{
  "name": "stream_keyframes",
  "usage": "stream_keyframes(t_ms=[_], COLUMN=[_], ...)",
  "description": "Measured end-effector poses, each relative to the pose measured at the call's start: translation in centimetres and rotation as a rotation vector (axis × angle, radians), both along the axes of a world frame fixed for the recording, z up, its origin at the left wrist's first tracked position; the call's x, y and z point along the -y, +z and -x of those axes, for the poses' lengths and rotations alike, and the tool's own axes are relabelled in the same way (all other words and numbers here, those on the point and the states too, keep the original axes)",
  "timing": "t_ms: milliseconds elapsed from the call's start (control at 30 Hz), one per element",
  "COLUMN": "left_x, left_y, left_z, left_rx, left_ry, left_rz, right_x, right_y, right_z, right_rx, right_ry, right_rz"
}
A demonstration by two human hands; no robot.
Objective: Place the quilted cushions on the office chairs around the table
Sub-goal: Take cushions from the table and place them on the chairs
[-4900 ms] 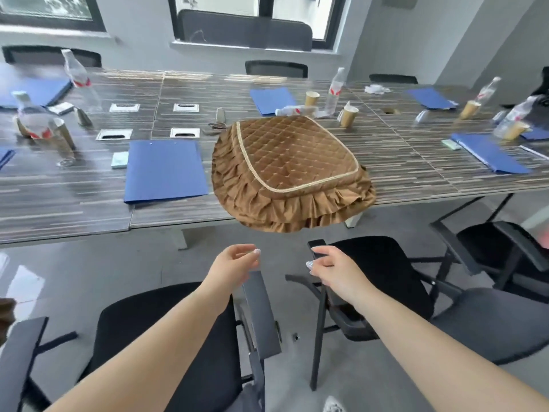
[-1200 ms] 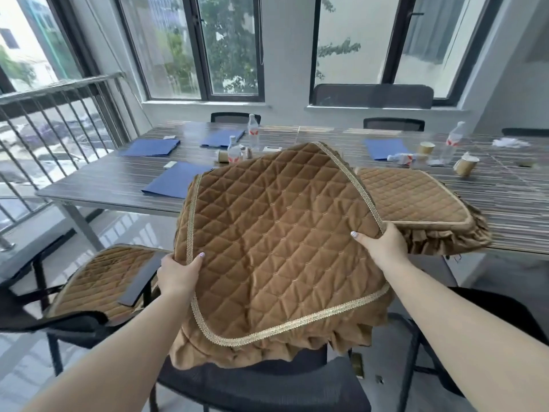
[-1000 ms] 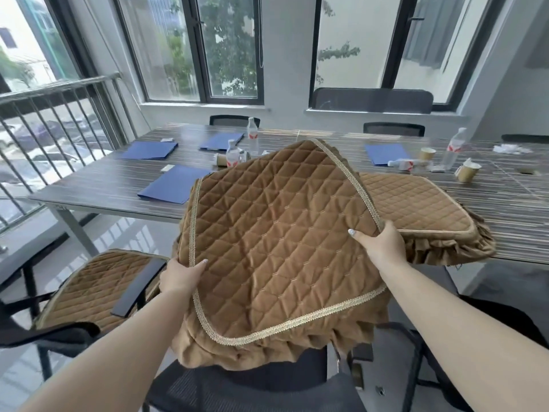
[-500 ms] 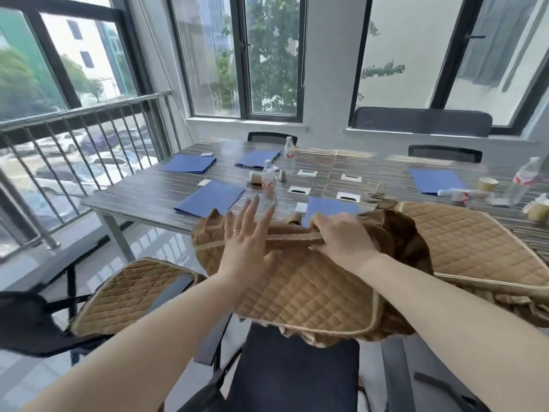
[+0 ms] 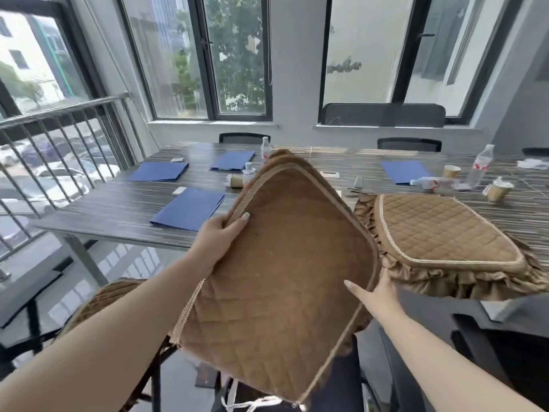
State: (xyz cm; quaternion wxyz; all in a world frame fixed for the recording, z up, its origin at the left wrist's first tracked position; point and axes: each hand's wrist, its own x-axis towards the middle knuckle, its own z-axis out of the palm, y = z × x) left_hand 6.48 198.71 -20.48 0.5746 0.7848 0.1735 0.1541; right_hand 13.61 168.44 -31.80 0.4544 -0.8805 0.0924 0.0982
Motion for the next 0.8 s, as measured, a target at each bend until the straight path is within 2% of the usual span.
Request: stream_keyframes(t_ms=[67,100,167,233,400,500,600,800], left_x=[-2.2,-3.3,-5.0,-6.2,-7.4,-7.5,-6.9,-5.7], left_y=[-0.4,-0.7,-1.3,-2.2,-6.2,-10.0,-14.3,-21.9], left_z=[0.0,0.0,0.1,0.4,1.5,2.0,2.2,2.6], left_rx=[-0.038,-0.047,-0.059,-0.095,-0.171,-0.245,-0.353,-0.699], left_ry=[0.006,0.019,0.043,0.085,0.186,0.220,0.178,0.057], left_rz=[0.282,0.356,0.439,0.460,0.149,0.108,0.115,-0.137], right_x=[0.6,0.6,0.8,1.4,0.5,0.7,1.4,2.1], right_y=[-2.0,-2.9,-4.8,-7.5,-6.3,-6.3,-7.8,-12.8], right_z=[1.4,2.0,2.6,1.9,3.7,4.9,5.6,7.1], right_rx=[-0.226,-0.296,-0.330,-0.306,-0.144,-0.095,-0.100,-0.201], right_ry=[-0.080,-0.109,-0.201,-0.270,-0.371,-0.388,-0.413,-0.497], right_rz=[-0.176,-0.263,-0.397,-0.426,-0.312,-0.249,-0.149,-0.041])
